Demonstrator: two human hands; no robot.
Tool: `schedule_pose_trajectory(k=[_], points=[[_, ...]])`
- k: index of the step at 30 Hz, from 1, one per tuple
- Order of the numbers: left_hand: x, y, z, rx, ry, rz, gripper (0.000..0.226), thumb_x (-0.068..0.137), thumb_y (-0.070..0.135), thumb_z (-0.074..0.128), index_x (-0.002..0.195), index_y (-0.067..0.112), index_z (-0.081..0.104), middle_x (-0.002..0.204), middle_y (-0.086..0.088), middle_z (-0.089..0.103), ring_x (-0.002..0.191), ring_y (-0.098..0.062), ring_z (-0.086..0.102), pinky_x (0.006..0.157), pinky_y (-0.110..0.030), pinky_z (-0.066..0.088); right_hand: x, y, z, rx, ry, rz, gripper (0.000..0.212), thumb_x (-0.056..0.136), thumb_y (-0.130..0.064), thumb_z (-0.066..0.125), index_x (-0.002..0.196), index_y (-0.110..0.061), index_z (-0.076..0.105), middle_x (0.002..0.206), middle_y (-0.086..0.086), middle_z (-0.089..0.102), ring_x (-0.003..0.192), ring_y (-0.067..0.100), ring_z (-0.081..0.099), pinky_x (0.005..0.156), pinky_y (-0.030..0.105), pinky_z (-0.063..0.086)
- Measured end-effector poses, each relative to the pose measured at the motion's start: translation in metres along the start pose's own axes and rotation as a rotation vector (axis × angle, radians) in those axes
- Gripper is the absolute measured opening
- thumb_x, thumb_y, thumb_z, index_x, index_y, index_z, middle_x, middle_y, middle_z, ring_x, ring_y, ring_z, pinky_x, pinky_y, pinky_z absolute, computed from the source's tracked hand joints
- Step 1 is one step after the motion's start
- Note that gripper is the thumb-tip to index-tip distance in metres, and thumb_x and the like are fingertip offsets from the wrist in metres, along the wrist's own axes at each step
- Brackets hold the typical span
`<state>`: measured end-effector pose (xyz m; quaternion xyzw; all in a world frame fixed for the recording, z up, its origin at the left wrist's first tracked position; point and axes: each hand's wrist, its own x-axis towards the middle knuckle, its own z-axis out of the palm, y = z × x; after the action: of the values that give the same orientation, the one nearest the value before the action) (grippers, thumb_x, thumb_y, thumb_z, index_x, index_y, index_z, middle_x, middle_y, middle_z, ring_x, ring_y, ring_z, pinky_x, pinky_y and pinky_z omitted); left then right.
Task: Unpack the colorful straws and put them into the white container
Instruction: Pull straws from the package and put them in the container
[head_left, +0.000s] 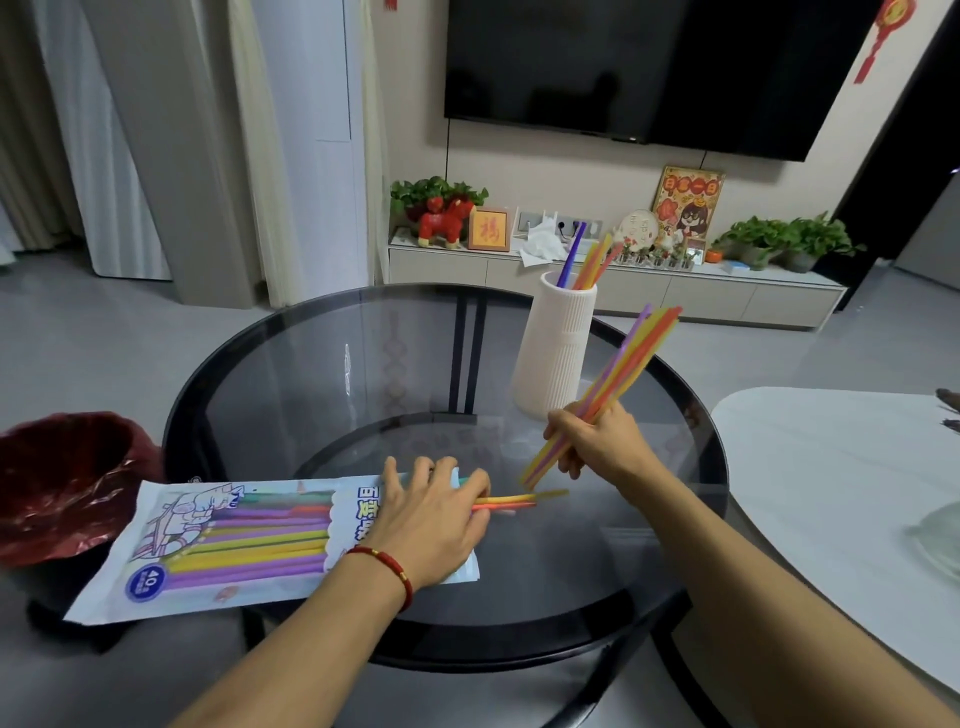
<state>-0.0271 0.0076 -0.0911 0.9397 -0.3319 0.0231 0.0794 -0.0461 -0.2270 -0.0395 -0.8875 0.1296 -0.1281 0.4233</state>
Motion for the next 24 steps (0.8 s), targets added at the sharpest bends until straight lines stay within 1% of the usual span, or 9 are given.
schedule_pose_trajectory(k=[2,6,11,14,16,18,21,22,24], points=[[0.002,0.004,0.0,-0.03,0.006,-0.003,0.016,0.099,0.046,0.029,0.108,0.037,0.039,0.133,-0.002,0.047,0.127,-0.029,0.042,0.114,-0.068,0.014,0.001,0.004,-0.002,0.076,-0.005,0.045,0.029,0.096,-0.021,0.062,0.077,-0.005,0.077,0.059,0.013,0.075,0.051,0.023,0.072,0.056,0.028,0.061],[0.009,0.012,0.0,-0.073,0.014,0.034,0.019,0.099,0.048,0.031,0.112,0.037,0.039,0.131,0.001,0.049,0.124,-0.027,0.044,0.115,-0.065,0.016,0.006,-0.002,-0.009,0.295,0.105,0.058,0.028,0.092,-0.015,0.061,0.075,0.001,0.076,0.056,0.019,0.071,0.049,0.029,0.067,0.051,0.031,0.056],[0.016,0.024,-0.002,-0.09,0.077,0.045,0.034,0.098,0.047,0.03,0.128,0.034,0.037,0.131,0.005,0.049,0.126,-0.021,0.045,0.117,-0.065,0.01,0.031,-0.038,-0.039,0.607,0.314,0.023,0.022,0.093,-0.007,0.063,0.078,0.004,0.073,0.058,0.017,0.068,0.044,0.021,0.063,0.045,0.028,0.054],[0.017,0.026,-0.002,-0.084,0.12,0.046,0.037,0.099,0.047,0.029,0.132,0.033,0.036,0.134,0.006,0.049,0.129,-0.019,0.044,0.118,-0.064,0.009,0.053,-0.064,-0.061,0.791,0.435,0.012,0.017,0.092,-0.006,0.064,0.079,0.003,0.07,0.059,0.014,0.068,0.043,0.02,0.063,0.044,0.027,0.054],[0.019,0.025,-0.002,-0.106,0.131,0.031,0.038,0.099,0.047,0.029,0.134,0.033,0.034,0.136,0.006,0.047,0.13,-0.018,0.042,0.118,-0.064,0.008,0.069,-0.078,-0.074,0.844,0.509,-0.01,0.013,0.093,-0.009,0.065,0.084,0.001,0.066,0.06,0.009,0.072,0.042,0.02,0.066,0.044,0.027,0.056],[0.02,0.023,-0.003,-0.12,0.127,0.013,0.038,0.1,0.048,0.029,0.135,0.034,0.033,0.139,0.007,0.045,0.132,-0.018,0.039,0.118,-0.064,0.008,0.082,-0.086,-0.082,0.742,0.587,-0.043,0.015,0.093,-0.014,0.065,0.089,0.0,0.068,0.065,0.007,0.075,0.045,0.02,0.07,0.046,0.03,0.06],[0.02,0.022,-0.003,-0.128,0.116,-0.015,0.041,0.1,0.047,0.029,0.139,0.033,0.031,0.141,0.007,0.043,0.133,-0.018,0.038,0.118,-0.063,0.008,0.096,-0.092,-0.085,0.444,0.632,-0.111,0.023,0.091,-0.019,0.062,0.073,-0.008,0.071,0.056,0.005,0.073,0.046,0.021,0.073,0.05,0.034,0.063],[0.02,0.021,-0.003,-0.13,0.117,-0.023,0.042,0.1,0.047,0.029,0.14,0.033,0.031,0.142,0.007,0.043,0.133,-0.018,0.037,0.118,-0.063,0.008,0.101,-0.095,-0.085,0.355,0.626,-0.119,0.023,0.091,-0.019,0.061,0.073,-0.009,0.071,0.056,0.007,0.072,0.046,0.021,0.073,0.05,0.036,0.064],[0.021,0.021,-0.003,-0.14,0.114,-0.036,0.043,0.1,0.046,0.03,0.141,0.033,0.031,0.143,0.007,0.042,0.134,-0.018,0.037,0.118,-0.062,0.008,0.112,-0.102,-0.086,0.211,0.593,-0.105,0.022,0.091,-0.018,0.061,0.081,-0.001,0.073,0.061,0.014,0.074,0.045,0.021,0.073,0.05,0.039,0.065]])
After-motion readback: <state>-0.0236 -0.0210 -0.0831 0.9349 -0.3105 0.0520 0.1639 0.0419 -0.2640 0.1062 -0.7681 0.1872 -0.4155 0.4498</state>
